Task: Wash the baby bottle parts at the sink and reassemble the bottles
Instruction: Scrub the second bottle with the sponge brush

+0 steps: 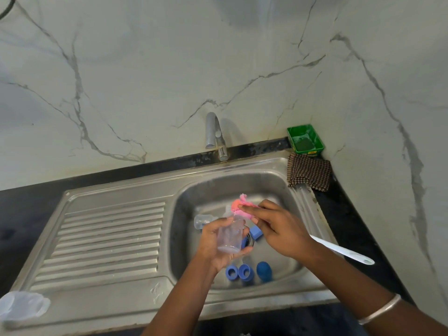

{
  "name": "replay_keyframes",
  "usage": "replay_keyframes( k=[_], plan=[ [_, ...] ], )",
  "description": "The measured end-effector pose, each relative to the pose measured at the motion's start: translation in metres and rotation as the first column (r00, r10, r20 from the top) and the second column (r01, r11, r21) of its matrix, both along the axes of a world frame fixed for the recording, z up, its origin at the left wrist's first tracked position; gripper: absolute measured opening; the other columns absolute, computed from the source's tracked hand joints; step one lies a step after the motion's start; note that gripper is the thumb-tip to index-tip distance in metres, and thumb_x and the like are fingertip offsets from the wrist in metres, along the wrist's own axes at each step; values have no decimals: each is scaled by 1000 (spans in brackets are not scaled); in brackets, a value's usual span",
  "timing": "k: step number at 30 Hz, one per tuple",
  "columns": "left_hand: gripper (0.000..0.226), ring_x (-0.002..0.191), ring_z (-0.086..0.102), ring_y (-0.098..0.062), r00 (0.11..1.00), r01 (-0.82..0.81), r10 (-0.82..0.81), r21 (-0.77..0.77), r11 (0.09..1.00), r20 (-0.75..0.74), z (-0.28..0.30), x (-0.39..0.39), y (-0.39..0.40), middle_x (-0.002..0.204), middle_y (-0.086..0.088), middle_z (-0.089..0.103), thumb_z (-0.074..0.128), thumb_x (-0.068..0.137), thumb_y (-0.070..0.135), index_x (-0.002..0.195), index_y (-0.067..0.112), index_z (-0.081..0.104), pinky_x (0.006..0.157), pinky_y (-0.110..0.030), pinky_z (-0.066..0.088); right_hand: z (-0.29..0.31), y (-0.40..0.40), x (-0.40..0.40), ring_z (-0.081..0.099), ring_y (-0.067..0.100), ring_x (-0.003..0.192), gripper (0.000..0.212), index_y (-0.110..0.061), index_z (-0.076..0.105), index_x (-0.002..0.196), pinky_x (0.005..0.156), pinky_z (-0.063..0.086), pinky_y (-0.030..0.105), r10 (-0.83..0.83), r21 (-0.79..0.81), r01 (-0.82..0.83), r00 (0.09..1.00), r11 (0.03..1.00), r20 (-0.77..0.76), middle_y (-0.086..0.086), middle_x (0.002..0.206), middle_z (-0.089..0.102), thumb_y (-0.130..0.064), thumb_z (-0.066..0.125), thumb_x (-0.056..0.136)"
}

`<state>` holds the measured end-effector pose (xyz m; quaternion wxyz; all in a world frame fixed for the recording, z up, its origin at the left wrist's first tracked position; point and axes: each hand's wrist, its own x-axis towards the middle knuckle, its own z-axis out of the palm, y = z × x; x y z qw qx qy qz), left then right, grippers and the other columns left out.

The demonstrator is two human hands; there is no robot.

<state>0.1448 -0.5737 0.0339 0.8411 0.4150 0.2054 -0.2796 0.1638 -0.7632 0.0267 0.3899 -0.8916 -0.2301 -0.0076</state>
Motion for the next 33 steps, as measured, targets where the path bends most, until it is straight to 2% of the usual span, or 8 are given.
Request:
replay_keyframes(
  k=[8,14,17,20,25,29,31,33],
  plan=[
    [51,79,61,-27,998,-46,44,-47,998,-33,-6,1,8,105,-14,65,65,79,33,122,6,60,69,-45,54,-1,4,-1,57,12,77,40,-73,42,128,72,54,44,-6,127,16,997,992,-80,-10,87,52,-51,43,95],
    [37,71,67,-25,989,-134,140,-105,985,55,-11,-1,10,89,-12,69,73,65,35,90,8,79,68,-47,53,-2,16,-5,63,0,115,49,-63,60,117,99,51,23,27,377,111,939,920,-342,-25,121,67,-18,56,97],
    [29,74,68,-28,989,-73,77,-30,997,124,-10,-1,18,92,-14,68,69,70,27,91,9,78,68,-52,55,2,19,1,71,14,85,48,-49,72,106,73,55,23,53,436,216,848,874,-527,-12,100,76,-6,54,98],
    [36,77,67,-32,966,-10,-19,110,994,257,-5,-2,31,92,-17,67,72,61,21,95,10,76,67,-49,56,12,15,10,53,5,48,33,-33,72,111,41,36,19,92,385,255,719,887,-689,-6,74,73,-9,54,99],
    [70,80,65,-27,912,66,-186,316,946,365,0,-4,41,89,-12,69,76,56,19,123,1,62,72,-40,51,31,6,27,38,6,41,28,-37,73,104,40,20,15,118,234,130,578,963,-807,-5,69,69,-20,51,100],
    [90,105,59,-35,819,131,-357,459,879,450,4,-6,40,115,-20,64,77,60,13,140,-10,44,90,-37,48,42,14,35,34,5,39,25,-29,73,109,37,21,14,113,160,29,583,987,-805,-4,67,62,-20,51,100],
    [85,121,55,-41,758,211,-463,500,840,459,5,-8,39,129,-23,61,74,65,3,144,-1,44,105,-47,45,47,17,38,33,4,37,26,-28,72,114,34,23,15,120,114,-48,601,992,-790,-8,58,57,-19,51,100],
    [99,124,54,-43,783,255,-510,565,785,355,4,-10,38,131,-27,59,76,61,2,151,3,35,110,-56,38,55,19,40,35,1,34,28,-26,69,118,33,27,15,138,46,-159,641,986,-755,-15,47,53,-16,51,100]
  ],
)
